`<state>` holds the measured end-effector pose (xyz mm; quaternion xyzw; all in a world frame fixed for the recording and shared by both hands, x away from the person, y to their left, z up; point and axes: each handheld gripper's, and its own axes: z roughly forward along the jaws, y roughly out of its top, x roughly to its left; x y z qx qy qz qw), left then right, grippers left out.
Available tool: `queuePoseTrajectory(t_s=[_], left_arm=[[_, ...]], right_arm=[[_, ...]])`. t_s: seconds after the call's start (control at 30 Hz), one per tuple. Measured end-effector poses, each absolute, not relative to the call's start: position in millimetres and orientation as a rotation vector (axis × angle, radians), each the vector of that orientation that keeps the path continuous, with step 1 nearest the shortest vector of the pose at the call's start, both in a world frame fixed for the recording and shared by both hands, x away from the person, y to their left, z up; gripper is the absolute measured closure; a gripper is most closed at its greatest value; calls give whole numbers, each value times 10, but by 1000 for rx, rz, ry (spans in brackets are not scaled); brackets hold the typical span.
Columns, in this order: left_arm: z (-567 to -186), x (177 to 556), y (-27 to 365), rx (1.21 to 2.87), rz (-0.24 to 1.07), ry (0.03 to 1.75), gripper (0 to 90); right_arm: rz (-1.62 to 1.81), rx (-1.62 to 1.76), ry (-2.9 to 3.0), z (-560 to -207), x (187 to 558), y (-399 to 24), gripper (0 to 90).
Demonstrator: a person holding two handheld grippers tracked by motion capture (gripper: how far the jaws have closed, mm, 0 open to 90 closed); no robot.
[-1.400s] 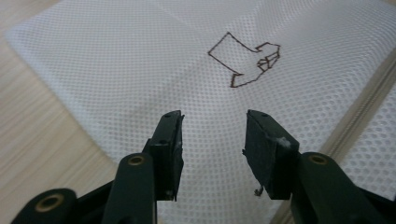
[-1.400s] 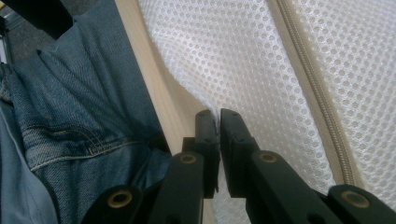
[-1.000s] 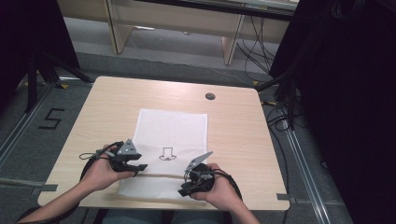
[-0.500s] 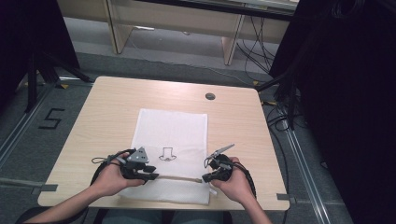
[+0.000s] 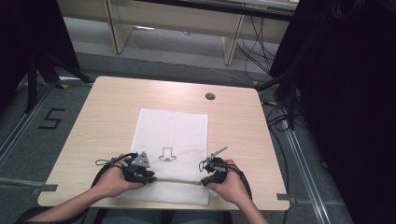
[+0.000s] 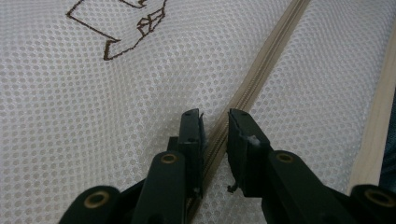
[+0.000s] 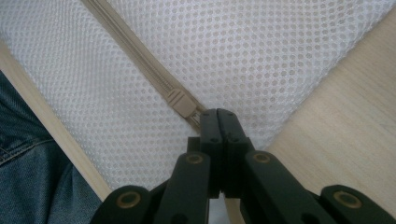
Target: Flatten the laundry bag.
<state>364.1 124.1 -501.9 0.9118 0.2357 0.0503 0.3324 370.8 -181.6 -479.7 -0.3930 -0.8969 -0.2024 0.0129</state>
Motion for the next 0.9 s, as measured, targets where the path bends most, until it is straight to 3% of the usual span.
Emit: queuePoseTrajectory(t_s=[0.4, 0.47, 0.6, 0.9], left_arm=[[-4997, 3623, 1271, 2413, 138, 588, 744], [-4961, 3632, 1277, 2400, 165, 561, 696], [-4957, 3615, 1249, 2304, 158, 624, 653], [-4965, 3649, 1249, 2274, 171, 625, 535]], right_arm=[[-612, -1197, -2797, -4803, 3655, -1782, 900], [-636, -1229, -2781, -4775, 3642, -1801, 850], [-734, -1258, -2805, -4702, 3643, -1865, 821], [-935, -1389, -2779, -4652, 3695, -2055, 743]])
